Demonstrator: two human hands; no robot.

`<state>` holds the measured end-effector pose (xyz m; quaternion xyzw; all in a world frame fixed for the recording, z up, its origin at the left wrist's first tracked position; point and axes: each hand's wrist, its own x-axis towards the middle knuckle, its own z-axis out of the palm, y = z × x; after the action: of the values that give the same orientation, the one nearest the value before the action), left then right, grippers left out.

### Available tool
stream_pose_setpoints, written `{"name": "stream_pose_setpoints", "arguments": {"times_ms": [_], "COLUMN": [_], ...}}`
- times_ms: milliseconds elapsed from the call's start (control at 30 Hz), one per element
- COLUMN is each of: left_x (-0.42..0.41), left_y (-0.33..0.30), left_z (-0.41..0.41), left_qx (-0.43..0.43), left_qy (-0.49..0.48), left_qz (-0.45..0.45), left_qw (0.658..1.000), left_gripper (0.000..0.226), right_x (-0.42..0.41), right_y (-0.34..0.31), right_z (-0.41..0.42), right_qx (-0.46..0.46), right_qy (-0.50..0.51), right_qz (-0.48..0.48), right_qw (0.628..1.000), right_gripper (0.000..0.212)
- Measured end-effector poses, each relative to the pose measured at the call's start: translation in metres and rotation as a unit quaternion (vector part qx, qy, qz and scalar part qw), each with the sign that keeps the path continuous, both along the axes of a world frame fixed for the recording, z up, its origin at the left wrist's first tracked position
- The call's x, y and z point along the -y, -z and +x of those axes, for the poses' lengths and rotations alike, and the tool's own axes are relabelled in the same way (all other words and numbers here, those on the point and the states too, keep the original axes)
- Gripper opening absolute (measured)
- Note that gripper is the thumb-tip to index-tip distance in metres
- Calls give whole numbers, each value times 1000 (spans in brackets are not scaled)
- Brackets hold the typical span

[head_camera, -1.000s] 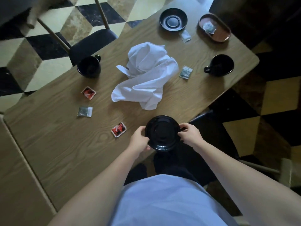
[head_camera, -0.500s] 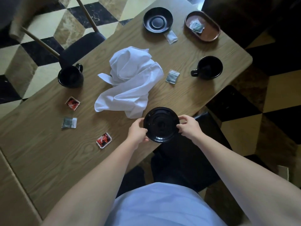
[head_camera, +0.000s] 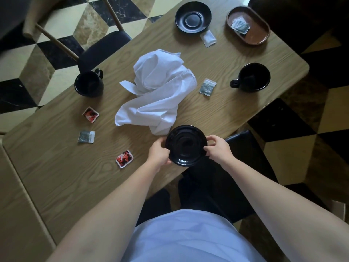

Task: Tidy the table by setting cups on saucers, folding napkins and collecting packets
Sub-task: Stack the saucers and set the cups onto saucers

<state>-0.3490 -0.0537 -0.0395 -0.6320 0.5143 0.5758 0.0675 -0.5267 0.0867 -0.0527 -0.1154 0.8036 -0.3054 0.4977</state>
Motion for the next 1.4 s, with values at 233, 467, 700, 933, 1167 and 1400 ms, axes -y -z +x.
{"name": "stream_pose_setpoints", "arguments": {"times_ms": [233, 467, 700, 933, 1167, 1400], "left_x": [1, -4, 36, 144, 270, 335], "left_y": [-1, -14, -71, -105, -64, -5], "left_z": [6, 4, -21, -121, -233, -307], "left_qx": [25, 60, 110, -99, -169, -136], "left_qy": [15, 80, 220, 89, -6, -4], "left_qz": [-17, -54, -210, -218, -129, -73], "left_qw": [999, 994, 946, 967, 977, 988], "left_gripper": [70, 62, 35, 16, 30, 39], "right_x": [-3, 0, 42, 155, 262, 335], "right_y": [1, 3, -18, -64, -54, -9], "right_z": [7, -1, -44, -120, -201, -283], "right_qx": [16, 50, -41, -10, 45, -138], "right_qy": [3, -24, -133, 52, 205, 180], "right_qz": [2, 22, 116, -36, -109, -59], "right_qw": [1000, 998, 984, 998, 972, 972], "right_gripper": [32, 31, 39, 22, 23, 16]}}
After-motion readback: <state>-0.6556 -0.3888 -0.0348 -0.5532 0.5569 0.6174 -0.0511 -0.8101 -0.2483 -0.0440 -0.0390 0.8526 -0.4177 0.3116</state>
